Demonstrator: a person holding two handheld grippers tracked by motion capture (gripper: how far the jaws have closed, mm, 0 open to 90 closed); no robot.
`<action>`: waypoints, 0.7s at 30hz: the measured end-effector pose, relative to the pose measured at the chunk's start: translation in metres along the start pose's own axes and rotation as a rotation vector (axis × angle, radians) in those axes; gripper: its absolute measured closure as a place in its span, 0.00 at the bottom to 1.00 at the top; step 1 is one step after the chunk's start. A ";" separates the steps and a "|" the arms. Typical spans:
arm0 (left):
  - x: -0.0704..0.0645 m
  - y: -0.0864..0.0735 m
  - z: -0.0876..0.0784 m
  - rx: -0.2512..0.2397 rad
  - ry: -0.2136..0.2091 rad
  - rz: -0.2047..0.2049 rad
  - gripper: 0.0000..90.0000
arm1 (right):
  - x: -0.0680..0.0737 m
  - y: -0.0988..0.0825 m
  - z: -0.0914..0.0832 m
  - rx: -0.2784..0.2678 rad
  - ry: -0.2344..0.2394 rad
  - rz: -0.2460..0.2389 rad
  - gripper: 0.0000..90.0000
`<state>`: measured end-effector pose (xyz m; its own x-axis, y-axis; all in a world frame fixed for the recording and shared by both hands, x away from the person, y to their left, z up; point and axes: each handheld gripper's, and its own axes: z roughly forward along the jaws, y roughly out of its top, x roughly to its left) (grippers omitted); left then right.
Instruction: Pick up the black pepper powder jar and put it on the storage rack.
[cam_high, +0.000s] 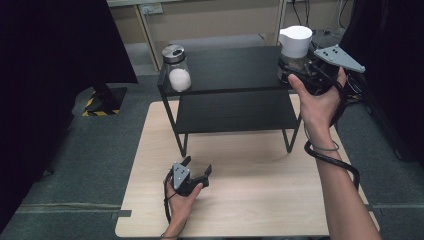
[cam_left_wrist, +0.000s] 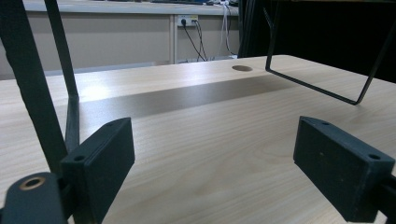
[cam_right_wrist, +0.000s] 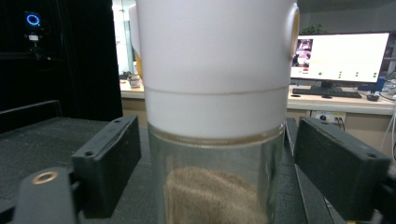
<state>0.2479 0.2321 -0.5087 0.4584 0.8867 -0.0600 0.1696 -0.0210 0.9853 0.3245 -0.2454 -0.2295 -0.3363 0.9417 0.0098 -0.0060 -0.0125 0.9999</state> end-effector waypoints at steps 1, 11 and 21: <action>0.000 0.000 0.000 0.000 0.000 0.000 0.13 | 0.000 0.000 -0.001 0.000 0.003 0.000 0.14; 0.000 0.000 0.000 0.001 0.001 0.002 0.13 | -0.002 -0.007 -0.016 -0.017 0.030 -0.018 0.11; -0.001 0.000 0.000 0.001 0.001 0.001 0.13 | 0.000 -0.016 -0.031 -0.040 0.048 -0.022 0.10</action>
<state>0.2479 0.2315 -0.5086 0.4580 0.8870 -0.0587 0.1697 -0.0224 0.9852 0.2957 -0.2552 -0.2457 -0.3801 0.9248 -0.0137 -0.0513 -0.0063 0.9987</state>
